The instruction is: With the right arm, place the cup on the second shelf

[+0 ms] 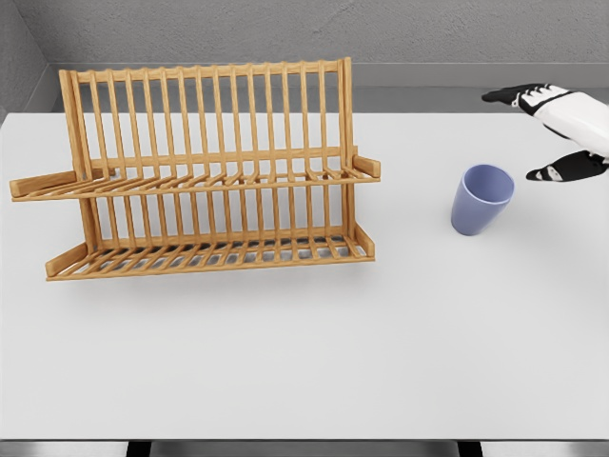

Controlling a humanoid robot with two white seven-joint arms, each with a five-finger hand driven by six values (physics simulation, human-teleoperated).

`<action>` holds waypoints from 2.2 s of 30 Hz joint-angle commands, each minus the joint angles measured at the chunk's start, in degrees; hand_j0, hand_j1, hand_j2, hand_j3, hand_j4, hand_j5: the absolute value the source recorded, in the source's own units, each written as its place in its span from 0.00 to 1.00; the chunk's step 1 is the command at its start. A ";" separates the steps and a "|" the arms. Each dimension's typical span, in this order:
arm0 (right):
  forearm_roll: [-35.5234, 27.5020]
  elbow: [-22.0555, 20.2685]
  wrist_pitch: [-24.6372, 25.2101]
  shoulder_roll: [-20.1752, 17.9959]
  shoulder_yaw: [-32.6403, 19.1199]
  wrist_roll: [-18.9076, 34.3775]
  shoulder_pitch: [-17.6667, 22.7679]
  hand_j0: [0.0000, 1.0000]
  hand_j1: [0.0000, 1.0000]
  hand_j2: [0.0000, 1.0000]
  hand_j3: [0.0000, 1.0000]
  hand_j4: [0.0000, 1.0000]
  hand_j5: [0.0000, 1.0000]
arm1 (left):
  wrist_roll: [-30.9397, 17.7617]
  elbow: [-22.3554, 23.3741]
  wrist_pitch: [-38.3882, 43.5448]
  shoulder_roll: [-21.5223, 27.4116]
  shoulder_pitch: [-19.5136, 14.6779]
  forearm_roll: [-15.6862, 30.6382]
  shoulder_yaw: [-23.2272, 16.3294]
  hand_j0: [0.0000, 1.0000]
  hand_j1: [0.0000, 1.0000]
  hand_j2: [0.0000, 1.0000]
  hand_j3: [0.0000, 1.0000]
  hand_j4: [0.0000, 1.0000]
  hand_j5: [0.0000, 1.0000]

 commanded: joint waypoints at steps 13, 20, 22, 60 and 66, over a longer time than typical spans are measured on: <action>-0.34 6.43 0.96 -2.33 1.11 18.11 -5.36 1.00 1.00 1.00 1.00 1.00 1.00 | 0.00 0.02 0.00 0.01 0.00 -0.02 -0.02 1.00 1.00 1.00 1.00 1.00 1.00; -0.34 8.62 0.61 2.24 12.19 18.11 -12.74 1.00 1.00 1.00 1.00 1.00 1.00 | 0.00 0.02 0.00 0.01 0.00 -0.02 -0.02 1.00 1.00 1.00 1.00 1.00 1.00; -0.34 8.71 0.61 2.15 12.19 18.11 -12.83 1.00 1.00 1.00 1.00 1.00 1.00 | 0.00 0.02 0.00 0.01 0.00 -0.02 -0.02 1.00 1.00 1.00 1.00 1.00 1.00; 0.28 15.22 0.87 6.89 17.46 18.11 -15.29 1.00 1.00 1.00 1.00 1.00 1.00 | 0.00 0.02 0.00 0.01 0.00 -0.02 -0.02 1.00 1.00 1.00 1.00 1.00 1.00; 1.59 15.48 0.87 6.98 18.25 18.11 -15.38 0.99 0.99 0.99 0.99 0.99 0.99 | 0.00 0.02 0.00 0.01 0.00 -0.02 -0.02 1.00 1.00 1.00 1.00 1.00 1.00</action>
